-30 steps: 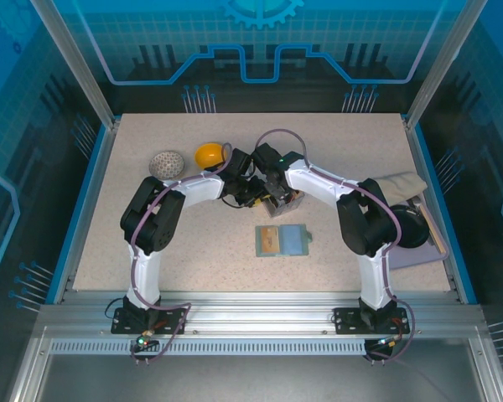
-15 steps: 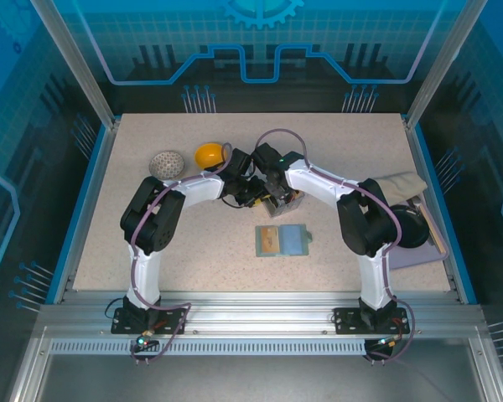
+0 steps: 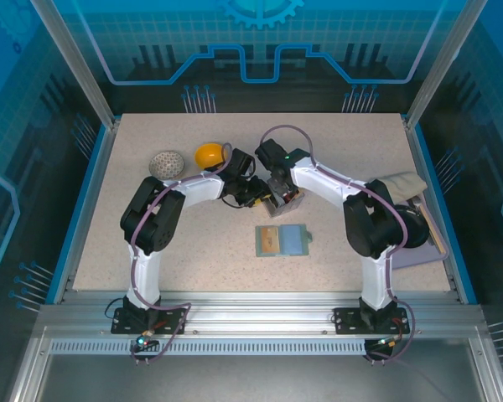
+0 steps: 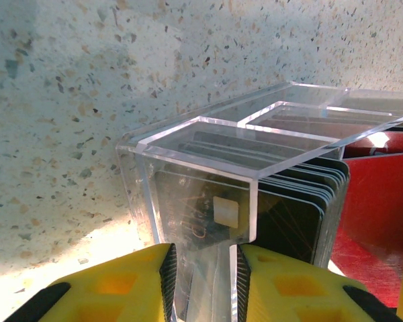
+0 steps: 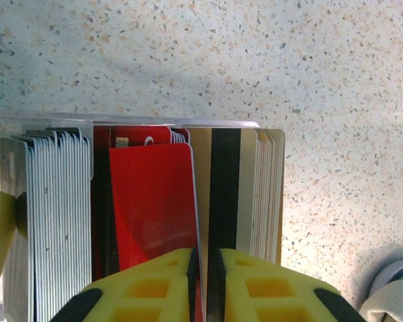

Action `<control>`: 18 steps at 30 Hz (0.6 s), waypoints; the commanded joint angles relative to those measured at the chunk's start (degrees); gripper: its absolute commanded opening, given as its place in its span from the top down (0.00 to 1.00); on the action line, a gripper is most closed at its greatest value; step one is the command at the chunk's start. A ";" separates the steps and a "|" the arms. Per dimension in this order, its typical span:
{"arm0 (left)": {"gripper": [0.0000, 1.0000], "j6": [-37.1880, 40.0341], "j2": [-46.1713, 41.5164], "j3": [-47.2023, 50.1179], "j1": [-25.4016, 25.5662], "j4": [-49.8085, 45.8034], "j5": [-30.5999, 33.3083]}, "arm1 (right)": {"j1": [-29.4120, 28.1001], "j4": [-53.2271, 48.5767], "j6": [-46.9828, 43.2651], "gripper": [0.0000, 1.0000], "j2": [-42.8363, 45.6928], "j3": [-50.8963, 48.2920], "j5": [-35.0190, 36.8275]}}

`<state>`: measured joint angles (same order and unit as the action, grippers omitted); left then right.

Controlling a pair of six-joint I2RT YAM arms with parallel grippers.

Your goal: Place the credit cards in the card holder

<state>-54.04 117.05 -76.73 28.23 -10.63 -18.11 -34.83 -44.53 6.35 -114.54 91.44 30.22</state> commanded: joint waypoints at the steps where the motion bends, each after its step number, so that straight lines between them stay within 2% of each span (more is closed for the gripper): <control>1: 0.68 0.69 1.05 1.50 -0.24 -4.40 0.70 | 0.86 -0.91 0.86 0.86 1.51 -0.69 -1.97; 6: 0.68 0.83 0.98 1.60 -0.22 -4.61 0.66 | 1.54 -1.26 1.89 0.84 1.51 -0.72 -5.83; 10: 0.68 0.79 0.96 1.65 -0.22 -4.66 0.62 | 2.29 -1.67 2.34 0.76 0.51 -0.39 -7.87; 18: 0.68 0.78 0.97 1.49 -0.19 -4.57 0.67 | 2.66 -2.84 2.53 0.73 -1.88 0.58 -9.66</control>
<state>-54.04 117.05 -76.73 28.23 -10.63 -18.11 -32.56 -45.12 7.94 -114.61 91.15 22.37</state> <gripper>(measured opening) 0.319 0.267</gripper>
